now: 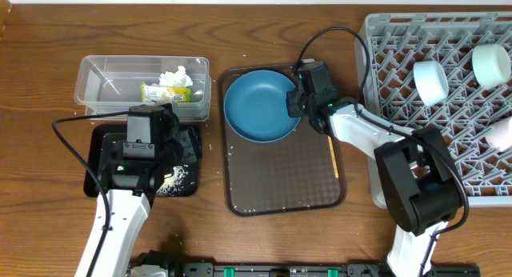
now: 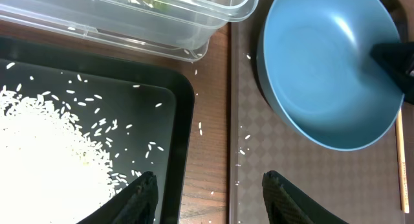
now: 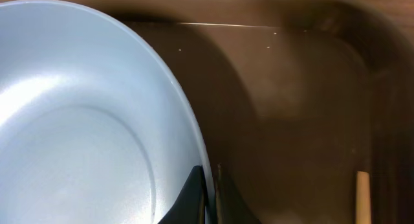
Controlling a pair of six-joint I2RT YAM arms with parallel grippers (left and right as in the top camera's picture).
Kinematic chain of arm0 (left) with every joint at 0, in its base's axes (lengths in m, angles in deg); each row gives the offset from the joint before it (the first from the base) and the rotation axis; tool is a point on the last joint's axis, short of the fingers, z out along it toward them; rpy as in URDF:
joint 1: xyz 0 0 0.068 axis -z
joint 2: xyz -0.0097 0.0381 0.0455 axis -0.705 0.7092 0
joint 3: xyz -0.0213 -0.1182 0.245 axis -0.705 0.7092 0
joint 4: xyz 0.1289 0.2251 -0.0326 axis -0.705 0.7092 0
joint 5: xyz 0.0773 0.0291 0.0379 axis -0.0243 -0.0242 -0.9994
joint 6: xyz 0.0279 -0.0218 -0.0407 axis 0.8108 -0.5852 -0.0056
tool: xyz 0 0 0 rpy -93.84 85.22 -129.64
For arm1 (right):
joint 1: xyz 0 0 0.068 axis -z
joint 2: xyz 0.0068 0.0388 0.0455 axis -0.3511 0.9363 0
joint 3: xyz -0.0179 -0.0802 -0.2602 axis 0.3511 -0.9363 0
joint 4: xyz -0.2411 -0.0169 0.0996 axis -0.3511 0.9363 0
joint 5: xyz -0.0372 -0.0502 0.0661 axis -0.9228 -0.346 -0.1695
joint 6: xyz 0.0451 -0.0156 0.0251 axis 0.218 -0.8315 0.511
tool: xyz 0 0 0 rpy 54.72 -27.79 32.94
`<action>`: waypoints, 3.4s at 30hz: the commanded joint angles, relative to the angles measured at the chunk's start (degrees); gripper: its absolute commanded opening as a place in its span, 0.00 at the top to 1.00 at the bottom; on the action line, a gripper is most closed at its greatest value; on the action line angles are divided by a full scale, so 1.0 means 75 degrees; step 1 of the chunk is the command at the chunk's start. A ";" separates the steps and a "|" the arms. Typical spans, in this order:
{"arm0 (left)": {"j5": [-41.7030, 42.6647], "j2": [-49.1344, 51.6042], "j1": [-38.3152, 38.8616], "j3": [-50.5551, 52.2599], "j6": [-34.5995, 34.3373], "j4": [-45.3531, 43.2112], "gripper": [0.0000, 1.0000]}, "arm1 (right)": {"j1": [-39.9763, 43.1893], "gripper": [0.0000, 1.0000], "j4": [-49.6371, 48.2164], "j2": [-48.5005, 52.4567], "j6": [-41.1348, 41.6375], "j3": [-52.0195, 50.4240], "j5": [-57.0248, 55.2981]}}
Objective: Sort waste into correct bins and load items into the dishwasher rack
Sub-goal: 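Grasp the blue plate rim with the right gripper and lift it, then carry the plate to the back of the rack and stand it upright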
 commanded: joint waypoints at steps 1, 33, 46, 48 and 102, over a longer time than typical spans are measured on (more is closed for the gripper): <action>-0.0073 0.0038 -0.0047 -0.0052 0.0073 0.0023 0.45 | 0.0131 0.99 0.0044 -0.0621 -0.0536 -0.0015 -0.0679; -0.0073 0.0038 -0.0047 -0.0052 0.0073 0.0017 0.45 | 0.3130 0.99 -0.4380 -0.3042 -0.8113 -0.0015 -0.4992; -0.0070 0.0038 -0.0047 -0.0052 0.0073 0.0017 0.45 | 0.4415 0.99 -0.6277 -0.2763 -1.0384 -0.0012 -0.5278; -0.0070 0.0038 -0.0047 -0.0052 0.0073 0.0015 0.45 | 0.4570 0.99 -0.6429 -0.2667 -1.0407 -0.0012 -0.5482; -0.0073 0.0038 -0.0047 -0.0050 0.0073 0.0015 0.45 | 0.4835 0.99 -0.6164 -0.2075 -1.0768 -0.0003 -0.3914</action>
